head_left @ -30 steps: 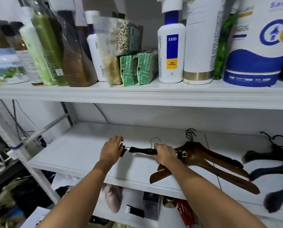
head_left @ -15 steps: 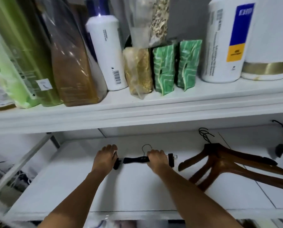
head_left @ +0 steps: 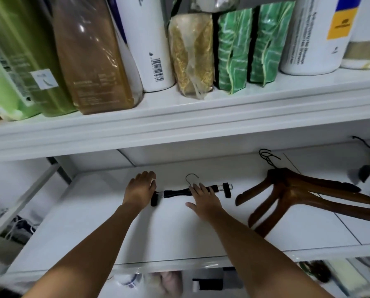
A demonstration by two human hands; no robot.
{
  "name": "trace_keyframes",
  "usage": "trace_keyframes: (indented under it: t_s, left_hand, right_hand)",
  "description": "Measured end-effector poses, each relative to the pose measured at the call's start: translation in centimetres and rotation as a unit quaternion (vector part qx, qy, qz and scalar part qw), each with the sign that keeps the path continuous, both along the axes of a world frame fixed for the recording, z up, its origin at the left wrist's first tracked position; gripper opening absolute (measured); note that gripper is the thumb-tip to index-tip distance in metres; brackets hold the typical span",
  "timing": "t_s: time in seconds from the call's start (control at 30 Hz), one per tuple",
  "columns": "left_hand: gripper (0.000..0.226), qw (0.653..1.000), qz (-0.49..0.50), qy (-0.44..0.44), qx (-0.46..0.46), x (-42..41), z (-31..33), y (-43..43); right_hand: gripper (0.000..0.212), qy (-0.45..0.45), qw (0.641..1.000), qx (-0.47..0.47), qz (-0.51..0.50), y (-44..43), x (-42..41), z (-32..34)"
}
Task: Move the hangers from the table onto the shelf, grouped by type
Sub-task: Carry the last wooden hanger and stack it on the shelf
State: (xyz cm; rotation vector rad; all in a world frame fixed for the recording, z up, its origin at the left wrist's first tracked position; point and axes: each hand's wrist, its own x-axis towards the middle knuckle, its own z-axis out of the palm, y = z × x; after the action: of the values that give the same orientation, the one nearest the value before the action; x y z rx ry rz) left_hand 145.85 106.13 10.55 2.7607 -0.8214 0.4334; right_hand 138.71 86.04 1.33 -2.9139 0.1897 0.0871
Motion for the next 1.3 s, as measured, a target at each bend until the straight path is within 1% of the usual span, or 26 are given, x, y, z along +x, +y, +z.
trace_keyframes:
  t_s: [0.1,0.23,0.3,0.4,0.47,0.53,0.63,0.73,0.87,0.93,1.03,1.1,1.2,1.3]
  left_hand:
    - [0.018,1.000,-0.007,0.007,0.002,-0.2,0.0,-0.6]
    - [0.021,1.000,-0.014,0.013,0.022,-0.5,0.2,-0.9]
    - [0.022,0.999,-0.014,0.021,0.025,-0.6,0.5,-1.1]
    - [0.025,0.998,-0.011,0.040,0.057,-1.1,1.1,-2.0]
    - [0.028,0.995,-0.017,0.065,0.073,-1.5,1.7,-3.6]
    - [0.032,0.991,-0.039,0.100,0.079,-2.1,2.5,-6.4]
    - [0.042,0.980,-0.108,0.130,0.101,-4.6,3.8,-12.9]
    - [0.049,0.967,-0.174,0.149,0.109,-8.9,5.1,-20.3]
    - [0.050,0.945,-0.283,0.121,0.111,-17.4,7.3,-30.5]
    - [0.049,0.930,-0.334,0.102,0.113,-22.2,8.7,-35.0]
    - [0.046,0.905,-0.399,0.107,0.103,-28.4,10.0,-40.8]
    - [0.045,0.886,-0.443,0.101,0.090,-32.8,10.9,-44.5]
    - [0.048,0.862,-0.491,0.087,0.096,-39.3,12.5,-49.7]
    - [0.047,0.825,-0.555,0.070,0.076,-46.8,13.9,-54.5]
  right_hand:
    - [0.070,0.015,1.000,0.012,-0.022,-0.7,0.0,0.2]
    - [0.068,0.033,0.999,0.016,-0.016,-1.2,0.1,0.9]
    - [0.068,0.022,1.000,0.015,-0.012,-1.2,0.0,1.3]
    - [0.064,-0.016,0.999,0.023,-0.022,-1.8,-1.0,2.7]
    - [0.061,-0.042,0.997,0.031,-0.056,-3.3,-2.5,4.3]
    - [0.058,-0.058,0.993,0.019,-0.098,-5.9,-4.6,6.1]
    - [0.054,-0.068,0.982,-0.002,-0.177,-10.6,-9.3,8.9]
    - [0.050,-0.066,0.966,-0.030,-0.247,-15.4,-14.8,11.2]
    - [0.048,-0.069,0.935,-0.049,-0.344,-21.7,-24.7,13.7]
    - [0.046,-0.066,0.914,-0.068,-0.395,-24.5,-30.3,14.9]
    - [0.046,-0.067,0.881,-0.075,-0.461,-27.9,-38.1,16.7]
    - [0.047,-0.070,0.856,-0.079,-0.506,-30.0,-43.4,17.7]
    - [0.047,-0.076,0.820,-0.081,-0.561,-32.4,-50.9,19.3]
    - [0.048,-0.074,0.777,-0.099,-0.617,-34.2,-59.1,20.7]
